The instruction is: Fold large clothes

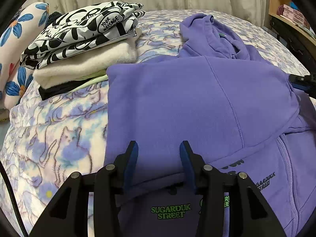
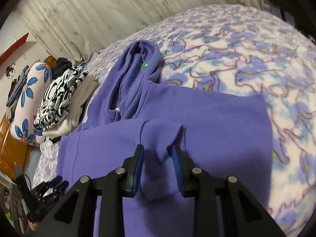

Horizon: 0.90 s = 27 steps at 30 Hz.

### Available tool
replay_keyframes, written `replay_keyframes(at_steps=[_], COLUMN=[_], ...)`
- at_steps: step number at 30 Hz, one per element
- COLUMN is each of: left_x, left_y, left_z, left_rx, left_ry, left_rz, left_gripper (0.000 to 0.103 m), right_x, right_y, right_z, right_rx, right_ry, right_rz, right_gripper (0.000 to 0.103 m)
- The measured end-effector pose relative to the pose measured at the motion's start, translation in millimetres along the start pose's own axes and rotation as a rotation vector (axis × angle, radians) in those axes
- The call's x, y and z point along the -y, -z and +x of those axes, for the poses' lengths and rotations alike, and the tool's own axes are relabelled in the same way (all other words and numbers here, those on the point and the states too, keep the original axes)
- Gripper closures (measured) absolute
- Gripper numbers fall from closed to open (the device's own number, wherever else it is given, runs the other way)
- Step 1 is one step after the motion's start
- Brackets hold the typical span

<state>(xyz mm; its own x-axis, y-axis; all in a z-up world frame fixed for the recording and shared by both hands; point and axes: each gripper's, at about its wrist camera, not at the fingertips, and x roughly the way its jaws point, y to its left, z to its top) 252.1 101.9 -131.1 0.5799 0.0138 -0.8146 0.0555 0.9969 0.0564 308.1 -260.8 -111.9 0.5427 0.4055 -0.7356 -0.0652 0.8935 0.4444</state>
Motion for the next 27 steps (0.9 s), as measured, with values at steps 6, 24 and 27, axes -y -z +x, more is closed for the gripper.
replay_keyframes(at_steps=[6,24,27], left_x=[-0.3,6.6,15.9], left_y=[0.2,-1.9,-12.8], left_z=[0.5,-21.8,-26.1], left_rx=[0.000,0.010,0.040], left_ry=[0.012,0.054,0.061], left_rz=[-0.008,-0.036,-0.023], left_gripper=[0.060,0.046,0.044], right_x=[6.2,-69.4,-106.4], right_y=[-1.2,35.3,45.8], right_z=[-14.0,-25.6,-12.1], right_rx=[0.045,0.022,0.000], right_ry=[0.118,0.062,0.029], right_rz=[-0.031,-0.161,-0.247], right_gripper=[0.100,0.096,0.096])
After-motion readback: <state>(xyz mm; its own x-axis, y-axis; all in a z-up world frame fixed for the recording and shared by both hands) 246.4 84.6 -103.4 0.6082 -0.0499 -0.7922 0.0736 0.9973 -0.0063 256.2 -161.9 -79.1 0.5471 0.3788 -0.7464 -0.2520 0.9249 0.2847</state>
